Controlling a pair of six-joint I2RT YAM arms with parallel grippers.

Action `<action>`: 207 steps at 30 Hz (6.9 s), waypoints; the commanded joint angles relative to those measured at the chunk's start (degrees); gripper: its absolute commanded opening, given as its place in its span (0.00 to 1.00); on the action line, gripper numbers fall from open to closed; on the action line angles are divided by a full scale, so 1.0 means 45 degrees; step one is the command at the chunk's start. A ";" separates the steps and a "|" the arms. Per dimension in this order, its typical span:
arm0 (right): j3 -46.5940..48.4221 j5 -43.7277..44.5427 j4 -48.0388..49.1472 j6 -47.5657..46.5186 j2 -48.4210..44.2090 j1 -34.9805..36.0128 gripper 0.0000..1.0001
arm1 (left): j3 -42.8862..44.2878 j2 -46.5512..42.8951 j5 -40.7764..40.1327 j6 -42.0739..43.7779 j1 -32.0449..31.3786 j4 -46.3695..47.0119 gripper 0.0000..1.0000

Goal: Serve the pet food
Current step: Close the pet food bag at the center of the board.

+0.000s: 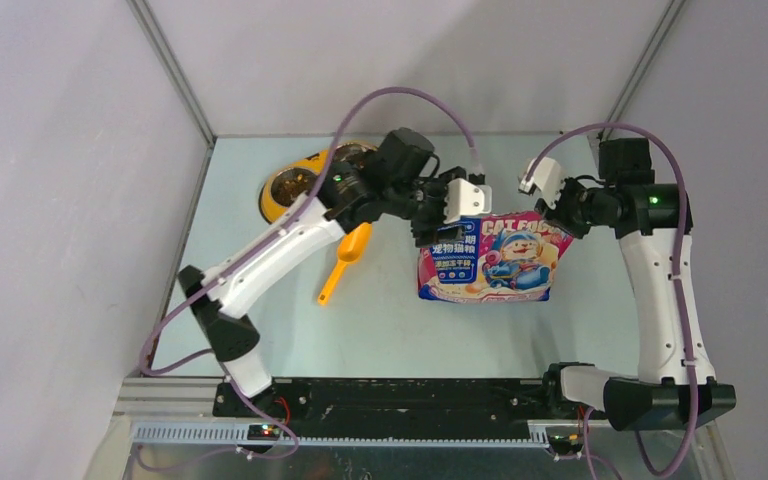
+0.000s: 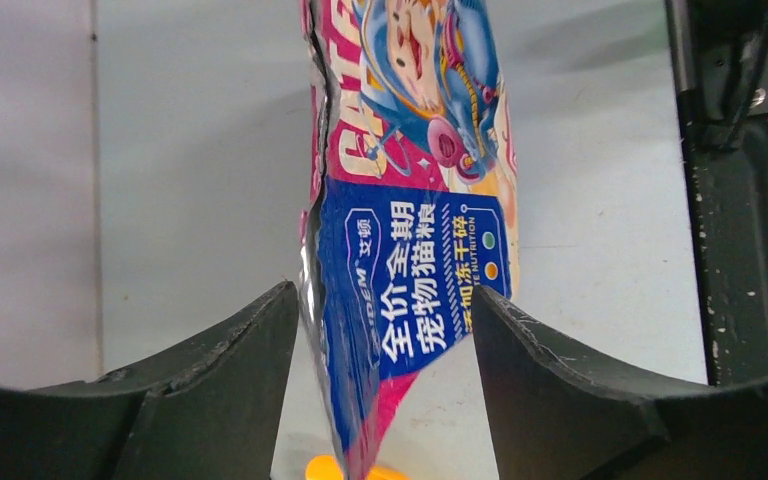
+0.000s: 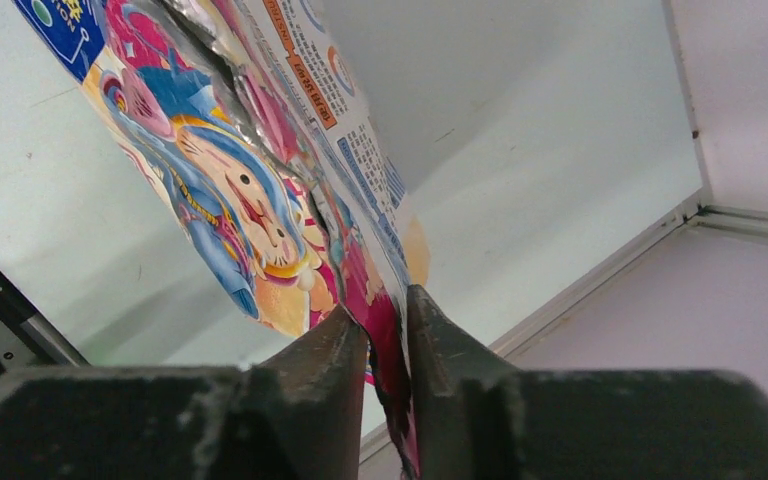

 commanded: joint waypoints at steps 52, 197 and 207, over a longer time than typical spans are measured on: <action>-0.4456 -0.4793 0.6953 0.1053 -0.2044 0.3051 0.08 | -0.0172 0.1013 -0.1617 -0.3368 -0.0028 0.1404 0.00; -0.1541 -0.6344 0.2698 -0.0848 -0.1167 -0.3399 0.69 | 0.4535 0.4202 -0.3386 -0.3172 -0.1895 0.1237 0.88; -0.2261 -0.6612 0.2736 -0.1122 -0.1548 -0.3452 0.64 | 0.3942 0.4228 -0.4987 -0.3458 -0.1915 0.2302 0.41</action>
